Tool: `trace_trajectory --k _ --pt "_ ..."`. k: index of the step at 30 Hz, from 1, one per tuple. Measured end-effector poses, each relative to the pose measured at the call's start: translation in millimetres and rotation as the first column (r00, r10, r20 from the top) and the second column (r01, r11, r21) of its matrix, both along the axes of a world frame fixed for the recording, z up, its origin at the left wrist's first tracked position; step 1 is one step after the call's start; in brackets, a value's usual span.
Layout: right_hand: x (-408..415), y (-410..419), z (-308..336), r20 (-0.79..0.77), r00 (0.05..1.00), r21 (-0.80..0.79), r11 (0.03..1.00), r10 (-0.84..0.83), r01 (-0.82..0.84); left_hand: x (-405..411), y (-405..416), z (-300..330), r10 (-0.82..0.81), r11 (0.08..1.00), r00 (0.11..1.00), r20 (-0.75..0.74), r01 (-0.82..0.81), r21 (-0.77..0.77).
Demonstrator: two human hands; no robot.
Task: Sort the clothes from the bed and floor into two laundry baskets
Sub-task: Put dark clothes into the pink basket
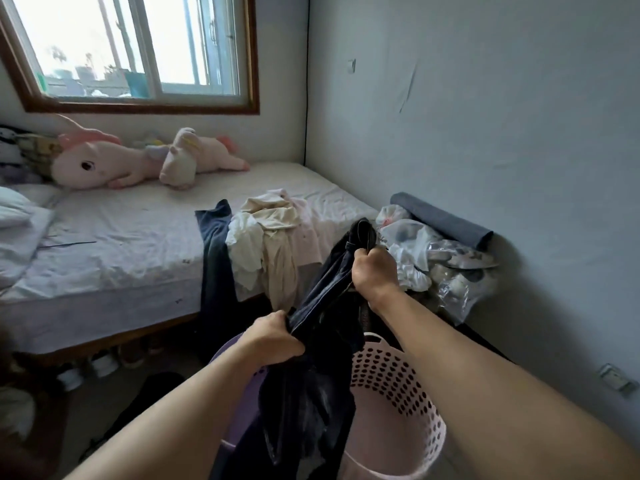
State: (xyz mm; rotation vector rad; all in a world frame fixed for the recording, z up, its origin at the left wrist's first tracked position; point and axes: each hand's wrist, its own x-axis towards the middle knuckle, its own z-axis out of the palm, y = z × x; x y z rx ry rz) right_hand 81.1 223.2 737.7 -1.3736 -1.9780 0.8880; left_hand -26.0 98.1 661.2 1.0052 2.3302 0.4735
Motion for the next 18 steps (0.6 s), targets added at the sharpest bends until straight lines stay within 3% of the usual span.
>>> trace_trajectory --k 2,6,12,18 --pt "3 4 11 0.013 1.000 0.045 0.999 -0.014 0.013 -2 9 12 0.022 0.999 0.997 -0.078 -0.019 0.033" --pt "11 25 43 -0.003 1.000 0.168 0.985 -0.026 0.027 -10 39 56 0.125 0.966 0.972 -0.197 -0.074 0.248" --pt "27 63 98 -0.020 0.999 0.304 0.952 0.046 -0.037 -6 104 123 0.171 0.847 0.985 -0.024 -0.135 0.514" --pt "60 107 136 -0.003 0.980 0.341 0.921 0.201 -0.188 23 170 184 0.133 0.734 0.975 0.181 -0.219 0.643"
